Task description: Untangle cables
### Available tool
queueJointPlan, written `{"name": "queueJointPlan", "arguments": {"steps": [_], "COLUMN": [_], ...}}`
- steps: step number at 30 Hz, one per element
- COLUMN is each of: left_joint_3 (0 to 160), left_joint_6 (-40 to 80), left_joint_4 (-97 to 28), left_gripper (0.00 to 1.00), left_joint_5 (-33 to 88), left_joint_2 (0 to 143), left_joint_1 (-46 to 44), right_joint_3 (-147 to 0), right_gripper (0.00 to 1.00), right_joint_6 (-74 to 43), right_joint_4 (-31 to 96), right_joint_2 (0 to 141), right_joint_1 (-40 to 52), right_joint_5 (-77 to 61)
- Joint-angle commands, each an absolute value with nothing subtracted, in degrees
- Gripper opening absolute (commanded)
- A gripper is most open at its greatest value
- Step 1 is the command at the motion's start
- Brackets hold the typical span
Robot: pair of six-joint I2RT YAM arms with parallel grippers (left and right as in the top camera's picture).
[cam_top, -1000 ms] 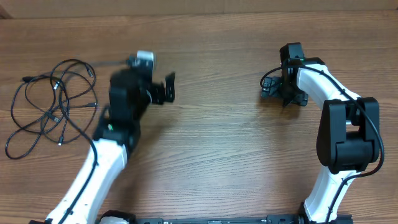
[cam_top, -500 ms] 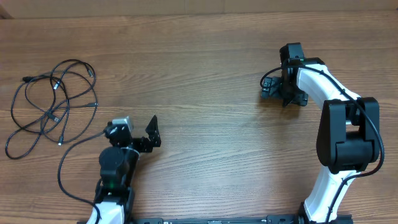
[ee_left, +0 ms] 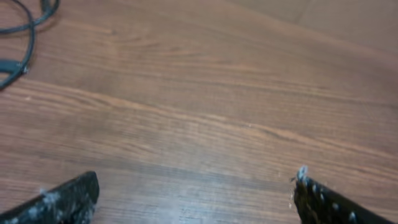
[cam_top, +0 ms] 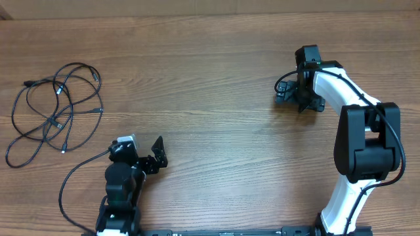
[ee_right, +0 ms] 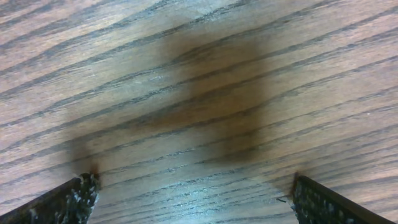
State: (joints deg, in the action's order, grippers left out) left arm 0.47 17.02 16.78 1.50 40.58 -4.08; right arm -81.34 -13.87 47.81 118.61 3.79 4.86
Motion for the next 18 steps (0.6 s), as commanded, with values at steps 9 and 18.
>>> {"name": "queueJointPlan", "arguments": {"steps": [9, 18], "left_joint_3": [0.3, 0.3], "left_joint_6": [5.9, 1.2], "left_joint_4": [-4.5, -4.7], "left_gripper": [1.00, 1.00], "left_joint_5": [-1.7, -1.6], "left_joint_2": [8.9, 1.0], "left_joint_1": [-3.8, -4.0], "right_joint_3": [-80.6, -80.6], "right_gripper": [1.00, 1.00], "right_joint_6": [-13.9, -13.9], "right_joint_4": [48.1, 48.1], "right_joint_2": [119.7, 119.7], "right_joint_1": [4.0, 4.0], "right_joint_5": [6.4, 6.4]}}
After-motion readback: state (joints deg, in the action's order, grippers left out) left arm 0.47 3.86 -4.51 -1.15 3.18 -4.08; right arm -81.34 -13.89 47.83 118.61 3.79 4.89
